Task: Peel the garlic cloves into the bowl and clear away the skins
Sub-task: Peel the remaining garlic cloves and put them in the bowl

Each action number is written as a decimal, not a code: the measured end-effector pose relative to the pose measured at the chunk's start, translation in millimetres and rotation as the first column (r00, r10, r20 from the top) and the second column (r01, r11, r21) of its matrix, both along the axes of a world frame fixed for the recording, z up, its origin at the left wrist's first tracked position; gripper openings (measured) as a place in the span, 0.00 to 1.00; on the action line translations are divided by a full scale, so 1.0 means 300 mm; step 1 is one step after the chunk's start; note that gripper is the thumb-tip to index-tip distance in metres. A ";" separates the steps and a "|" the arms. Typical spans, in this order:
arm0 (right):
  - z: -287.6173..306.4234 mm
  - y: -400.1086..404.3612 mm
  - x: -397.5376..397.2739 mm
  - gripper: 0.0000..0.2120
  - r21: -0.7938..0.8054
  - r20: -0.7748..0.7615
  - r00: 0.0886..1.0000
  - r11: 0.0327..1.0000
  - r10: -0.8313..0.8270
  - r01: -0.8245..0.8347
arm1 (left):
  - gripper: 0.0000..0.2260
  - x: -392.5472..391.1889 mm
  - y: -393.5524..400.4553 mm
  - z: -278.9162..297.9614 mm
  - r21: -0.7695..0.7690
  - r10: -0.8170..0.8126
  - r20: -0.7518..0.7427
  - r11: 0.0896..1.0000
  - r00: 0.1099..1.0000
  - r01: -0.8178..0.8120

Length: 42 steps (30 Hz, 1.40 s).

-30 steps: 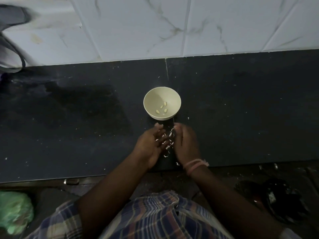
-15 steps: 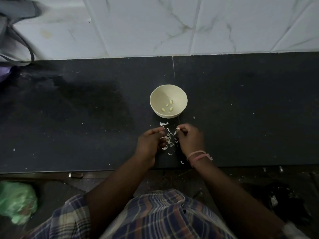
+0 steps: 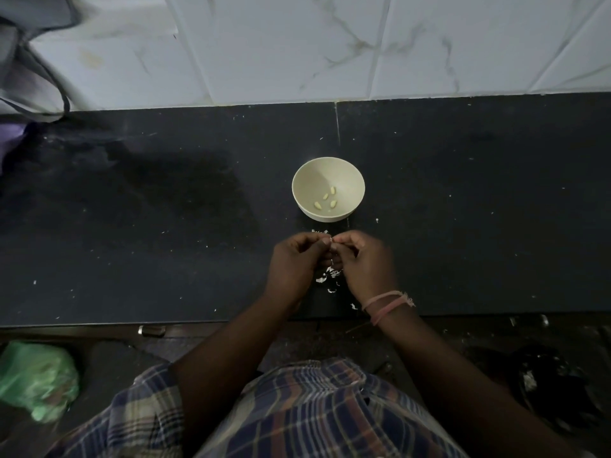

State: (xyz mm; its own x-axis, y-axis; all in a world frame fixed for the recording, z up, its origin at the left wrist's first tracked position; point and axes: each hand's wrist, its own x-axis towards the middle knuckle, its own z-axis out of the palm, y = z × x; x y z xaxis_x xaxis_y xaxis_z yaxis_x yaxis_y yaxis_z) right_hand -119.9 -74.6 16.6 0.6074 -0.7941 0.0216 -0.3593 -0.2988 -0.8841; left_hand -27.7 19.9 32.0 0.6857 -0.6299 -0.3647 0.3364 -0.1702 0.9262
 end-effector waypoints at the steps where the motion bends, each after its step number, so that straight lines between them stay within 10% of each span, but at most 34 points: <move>1: 0.003 0.001 -0.002 0.07 -0.014 0.009 1.000 1.000 0.007 -0.007 | 0.06 -0.001 0.000 0.006 0.004 -0.008 0.017 1.000 1.000 0.008; 32: 0.026 0.069 0.000 0.09 -0.068 0.131 0.988 0.994 -0.081 0.091 | 0.07 -0.020 -0.014 -0.005 0.222 -0.018 0.462 0.970 0.887 -0.096; 38: 0.014 0.043 0.011 0.07 0.330 0.214 0.956 0.936 -0.200 0.122 | 0.07 -0.028 -0.029 0.021 0.010 0.115 -0.047 0.993 0.992 -0.115; 42: 0.001 0.046 0.012 0.06 0.460 0.250 0.942 0.883 -0.226 0.090 | 0.06 -0.014 -0.029 0.012 -0.002 0.095 -0.125 0.995 0.988 -0.096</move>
